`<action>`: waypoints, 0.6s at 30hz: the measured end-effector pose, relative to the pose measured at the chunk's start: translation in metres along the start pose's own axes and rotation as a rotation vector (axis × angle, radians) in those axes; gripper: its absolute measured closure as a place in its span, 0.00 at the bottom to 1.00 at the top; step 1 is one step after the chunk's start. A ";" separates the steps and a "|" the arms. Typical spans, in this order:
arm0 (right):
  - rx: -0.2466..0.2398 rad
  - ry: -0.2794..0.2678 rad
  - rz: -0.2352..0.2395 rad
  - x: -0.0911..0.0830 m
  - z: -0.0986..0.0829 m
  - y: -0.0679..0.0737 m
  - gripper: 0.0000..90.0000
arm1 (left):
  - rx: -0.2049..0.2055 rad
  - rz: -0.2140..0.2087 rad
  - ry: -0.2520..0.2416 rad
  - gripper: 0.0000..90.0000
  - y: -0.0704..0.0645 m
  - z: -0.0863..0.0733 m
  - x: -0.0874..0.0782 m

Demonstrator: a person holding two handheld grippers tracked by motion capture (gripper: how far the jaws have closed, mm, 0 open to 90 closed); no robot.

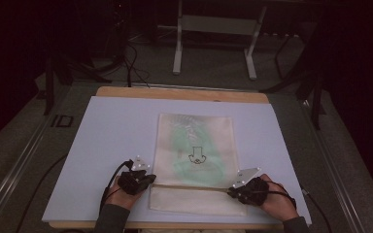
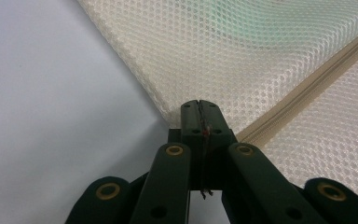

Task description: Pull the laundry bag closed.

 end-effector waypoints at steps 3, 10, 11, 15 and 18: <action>0.005 -0.003 0.005 0.000 -0.001 0.000 0.91 | 0.000 0.000 0.000 0.99 0.000 0.000 0.000; 0.011 0.016 -0.011 -0.002 -0.006 -0.003 0.91 | 0.001 -0.001 0.002 0.99 0.000 0.000 0.000; 0.011 0.027 -0.017 -0.002 -0.008 -0.004 0.91 | 0.001 -0.001 0.002 0.99 0.000 0.000 0.000; 0.033 0.015 -0.021 -0.005 -0.013 -0.006 0.91 | 0.001 -0.001 0.002 0.99 0.000 0.000 0.000; 0.033 0.013 -0.023 -0.007 -0.014 -0.007 0.91 | 0.001 -0.001 0.003 0.99 0.000 0.000 0.000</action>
Point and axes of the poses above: each handheld gripper's, and its own axes: x roughly forward along the jaws, z roughly out of its top, y roughly to its left, the point moved 9 cm from there along x, roughly forward along the jaws, and after that the axes turned 4 degrees about -y, right-handed, at the moved point
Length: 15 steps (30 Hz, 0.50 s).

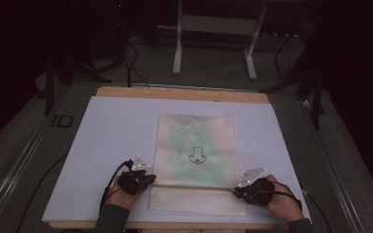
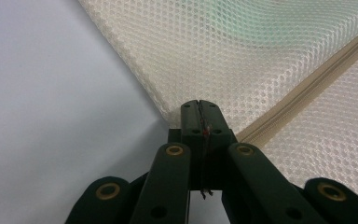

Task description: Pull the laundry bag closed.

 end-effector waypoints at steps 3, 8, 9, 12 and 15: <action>0.007 -0.001 -0.001 -0.001 -0.001 -0.001 0.91 | -0.001 0.001 -0.001 0.99 0.000 0.000 0.000; 0.016 -0.007 -0.004 -0.002 -0.003 -0.004 0.91 | -0.001 0.002 -0.001 0.99 0.000 0.000 0.000; 0.018 -0.005 -0.008 -0.003 -0.004 -0.004 0.91 | -0.001 0.002 -0.001 0.99 0.000 0.000 0.000; 0.020 -0.012 -0.011 -0.004 -0.005 -0.006 0.91 | -0.002 0.001 -0.001 0.99 0.000 0.000 0.000; 0.024 -0.013 -0.013 -0.004 -0.005 -0.007 0.91 | -0.003 0.001 -0.001 0.99 0.000 0.000 0.000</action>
Point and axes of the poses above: each handheld gripper's, and its own axes: x roughly forward along the jaws, z roughly out of its top, y roughly to its left, the point moved 9 cm from there along x, roughly forward along the jaws, and after that the axes turned 4 degrees about -y, right-handed, at the moved point
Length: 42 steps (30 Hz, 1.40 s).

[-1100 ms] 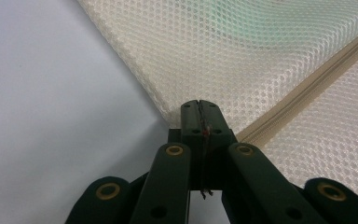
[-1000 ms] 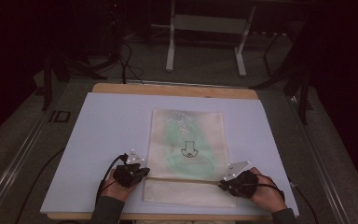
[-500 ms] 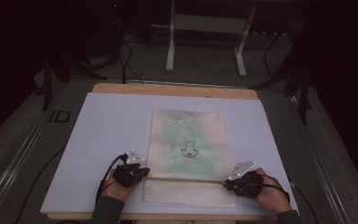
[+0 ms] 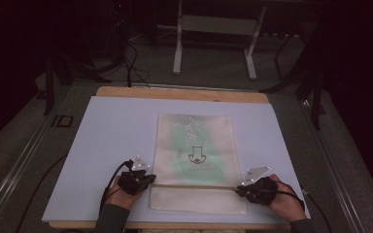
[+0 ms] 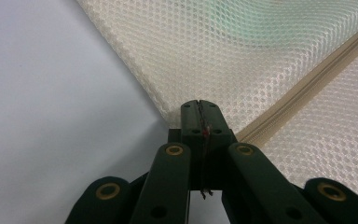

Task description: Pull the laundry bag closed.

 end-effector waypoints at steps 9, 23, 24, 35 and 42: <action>0.018 -0.003 -0.006 -0.002 -0.003 -0.003 0.91 | 0.001 -0.002 0.001 0.99 0.000 0.000 0.000; 0.095 0.024 -0.085 -0.010 -0.030 -0.021 1.00 | -0.008 -0.010 -0.003 0.99 0.001 0.000 0.000; 0.095 0.019 -0.083 -0.010 -0.030 -0.021 1.00 | -0.008 -0.010 -0.003 0.99 0.001 0.000 0.000; 0.137 -0.057 -0.101 -0.020 -0.025 -0.028 0.89 | 0.020 -0.024 -0.037 0.95 -0.001 0.001 -0.003; 0.146 -0.082 -0.107 -0.024 -0.024 -0.030 0.83 | 0.035 -0.004 -0.101 0.95 0.002 0.008 -0.012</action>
Point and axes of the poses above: each handheld gripper's, and its own axes: x roughly forward along the jaws, z roughly out of its top, y roughly to its left, the point moved 9 cm from there along x, roughly forward along the jaws, and after that the axes turned 4 degrees about -y, right-handed, at the moved point
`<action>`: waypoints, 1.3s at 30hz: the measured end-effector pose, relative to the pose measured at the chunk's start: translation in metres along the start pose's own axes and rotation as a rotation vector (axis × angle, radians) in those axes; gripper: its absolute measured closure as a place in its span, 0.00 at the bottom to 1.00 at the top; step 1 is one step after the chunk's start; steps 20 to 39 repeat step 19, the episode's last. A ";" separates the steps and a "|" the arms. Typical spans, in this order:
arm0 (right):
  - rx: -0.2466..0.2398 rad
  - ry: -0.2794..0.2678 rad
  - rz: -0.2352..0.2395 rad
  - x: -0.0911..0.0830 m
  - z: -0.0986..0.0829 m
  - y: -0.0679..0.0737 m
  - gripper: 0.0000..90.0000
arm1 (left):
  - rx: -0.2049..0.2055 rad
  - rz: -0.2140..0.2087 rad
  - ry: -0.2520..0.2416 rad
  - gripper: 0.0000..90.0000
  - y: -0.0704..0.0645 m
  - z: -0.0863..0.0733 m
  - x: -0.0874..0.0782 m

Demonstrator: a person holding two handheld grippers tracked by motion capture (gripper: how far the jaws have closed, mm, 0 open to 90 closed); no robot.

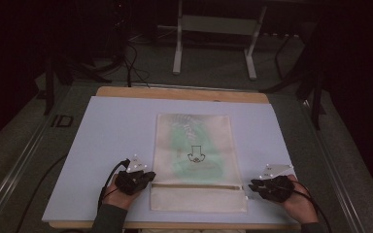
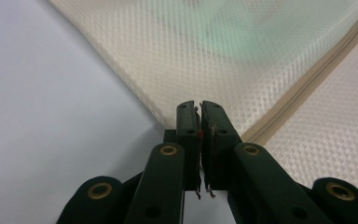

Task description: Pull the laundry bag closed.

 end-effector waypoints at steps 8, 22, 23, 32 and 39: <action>0.040 -0.028 -0.032 -0.005 -0.002 -0.010 0.69 | -0.020 0.039 -0.001 0.95 0.011 -0.003 -0.003; 0.128 -0.084 -0.125 -0.006 -0.011 -0.034 0.59 | -0.063 0.153 0.029 0.95 0.035 -0.012 -0.007; 0.128 -0.084 -0.125 -0.006 -0.011 -0.034 0.59 | -0.063 0.153 0.029 0.95 0.035 -0.012 -0.007; 0.128 -0.084 -0.125 -0.006 -0.011 -0.034 0.59 | -0.063 0.153 0.029 0.95 0.035 -0.012 -0.007; 0.128 -0.084 -0.125 -0.006 -0.011 -0.034 0.59 | -0.063 0.153 0.029 0.95 0.035 -0.012 -0.007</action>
Point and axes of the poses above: each handheld gripper's, and its own axes: x roughly forward along the jaws, z roughly out of its top, y roughly to its left, the point moved 9 cm from there along x, roughly forward along the jaws, and after that the axes turned 4 degrees about -y, right-handed, at the moved point
